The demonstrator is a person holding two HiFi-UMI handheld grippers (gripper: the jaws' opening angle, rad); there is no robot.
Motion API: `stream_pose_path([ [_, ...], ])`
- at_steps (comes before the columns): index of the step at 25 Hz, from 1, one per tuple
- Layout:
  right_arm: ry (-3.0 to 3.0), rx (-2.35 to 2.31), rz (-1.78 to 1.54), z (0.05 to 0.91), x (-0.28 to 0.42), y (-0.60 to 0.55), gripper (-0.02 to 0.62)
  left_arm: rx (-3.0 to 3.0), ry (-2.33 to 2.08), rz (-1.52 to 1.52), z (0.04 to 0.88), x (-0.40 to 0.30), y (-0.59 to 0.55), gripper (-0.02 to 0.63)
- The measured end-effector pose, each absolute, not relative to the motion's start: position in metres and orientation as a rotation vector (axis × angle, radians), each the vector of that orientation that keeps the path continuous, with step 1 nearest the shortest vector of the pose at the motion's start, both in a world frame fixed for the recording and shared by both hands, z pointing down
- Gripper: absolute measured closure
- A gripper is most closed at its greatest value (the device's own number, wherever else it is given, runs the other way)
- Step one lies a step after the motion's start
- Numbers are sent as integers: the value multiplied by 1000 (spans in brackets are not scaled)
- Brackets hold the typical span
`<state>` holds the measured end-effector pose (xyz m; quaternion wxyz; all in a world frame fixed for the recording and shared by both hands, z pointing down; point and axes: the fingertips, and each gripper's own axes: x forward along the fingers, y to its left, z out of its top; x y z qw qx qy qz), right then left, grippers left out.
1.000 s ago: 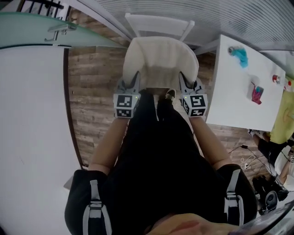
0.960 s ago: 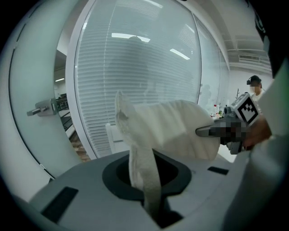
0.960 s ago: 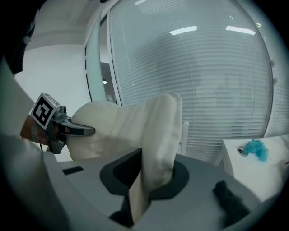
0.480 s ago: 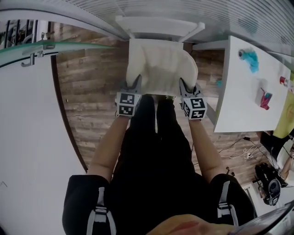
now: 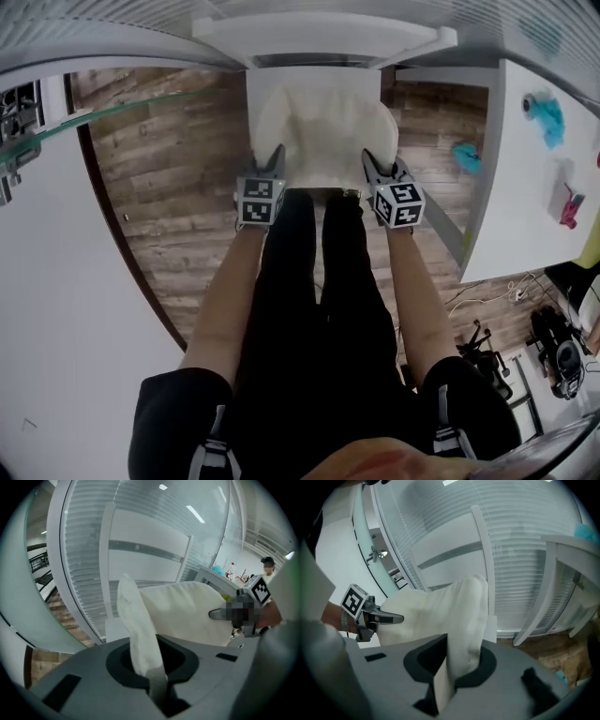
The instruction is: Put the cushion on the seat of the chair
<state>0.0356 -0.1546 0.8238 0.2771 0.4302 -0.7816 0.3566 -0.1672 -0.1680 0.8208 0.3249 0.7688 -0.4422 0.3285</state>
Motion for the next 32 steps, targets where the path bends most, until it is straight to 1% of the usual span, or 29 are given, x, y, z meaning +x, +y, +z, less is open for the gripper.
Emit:
stream_pose_path([
  [4,-2075,1158,1000,868,35,-162,535,1995,-1159,858,861,-172,-174,551],
  [11,-2040,1157,1052,921,33,-165,531,1955,-1122,829,911,-182,-179,548],
  [20,-1983,1136,1085,959,39,-171,514,1925,-1087,828,951,-192,-183,538],
  [22,-1973,1130,1090,964,40,-171,509,1928,-1081,844,957,-195,-184,528],
  [26,-1935,1101,1092,974,46,-172,493,1882,-1087,863,970,-200,-186,486],
  [29,-1918,1098,1095,977,48,-173,483,1853,-1093,886,975,-202,-185,476],
  [32,-1895,1107,1103,982,53,-172,455,1841,-1110,908,977,-205,-185,454],
])
